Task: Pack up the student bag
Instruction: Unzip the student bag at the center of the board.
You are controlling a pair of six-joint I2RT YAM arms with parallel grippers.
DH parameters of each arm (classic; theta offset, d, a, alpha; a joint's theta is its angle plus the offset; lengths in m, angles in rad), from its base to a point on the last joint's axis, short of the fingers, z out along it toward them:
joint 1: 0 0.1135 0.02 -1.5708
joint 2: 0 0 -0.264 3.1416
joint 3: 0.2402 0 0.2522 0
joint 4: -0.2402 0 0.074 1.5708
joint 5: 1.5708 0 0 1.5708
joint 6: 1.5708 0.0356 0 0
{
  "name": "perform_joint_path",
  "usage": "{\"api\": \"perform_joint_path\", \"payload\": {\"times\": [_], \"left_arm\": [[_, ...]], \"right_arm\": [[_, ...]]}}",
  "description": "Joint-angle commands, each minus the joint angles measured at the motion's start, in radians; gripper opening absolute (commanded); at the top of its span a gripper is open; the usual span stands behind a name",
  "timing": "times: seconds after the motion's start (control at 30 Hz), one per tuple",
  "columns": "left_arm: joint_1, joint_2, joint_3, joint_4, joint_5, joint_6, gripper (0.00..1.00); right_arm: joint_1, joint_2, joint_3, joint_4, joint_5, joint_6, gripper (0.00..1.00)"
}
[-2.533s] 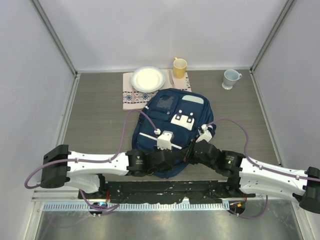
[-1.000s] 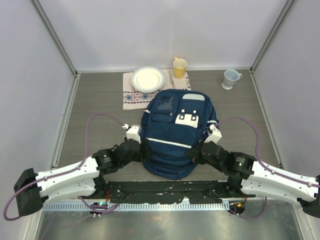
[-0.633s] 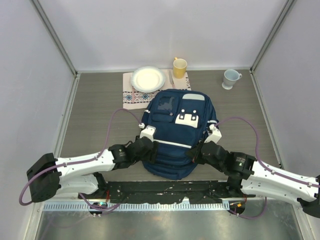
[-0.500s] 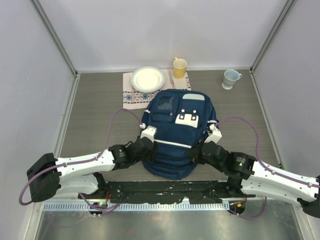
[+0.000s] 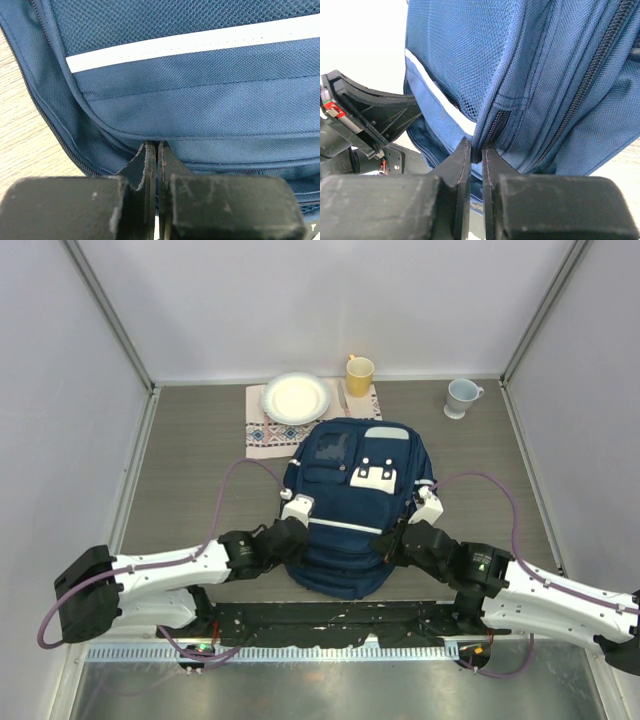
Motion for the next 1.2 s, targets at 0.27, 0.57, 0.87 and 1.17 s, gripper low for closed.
{"api": "perform_joint_path", "payload": {"times": [0.27, 0.57, 0.87, 1.17], "left_arm": [[0.026, -0.163, 0.019, -0.253, -0.339, -0.172, 0.0], [0.078, -0.124, 0.034, -0.34, -0.429, -0.298, 0.0], [0.08, -0.325, 0.062, -0.34, -0.36, -0.24, 0.64], [0.075, -0.494, 0.128, -0.262, -0.213, -0.024, 1.0]], "right_arm": [[-0.01, -0.011, 0.061, 0.074, 0.149, 0.003, 0.01], [-0.008, -0.02, 0.07, 0.063, 0.151, -0.001, 0.01], [-0.008, 0.05, 0.085, 0.177, 0.03, -0.138, 0.01], [-0.008, 0.11, 0.139, 0.165, -0.029, -0.216, 0.01]]}}
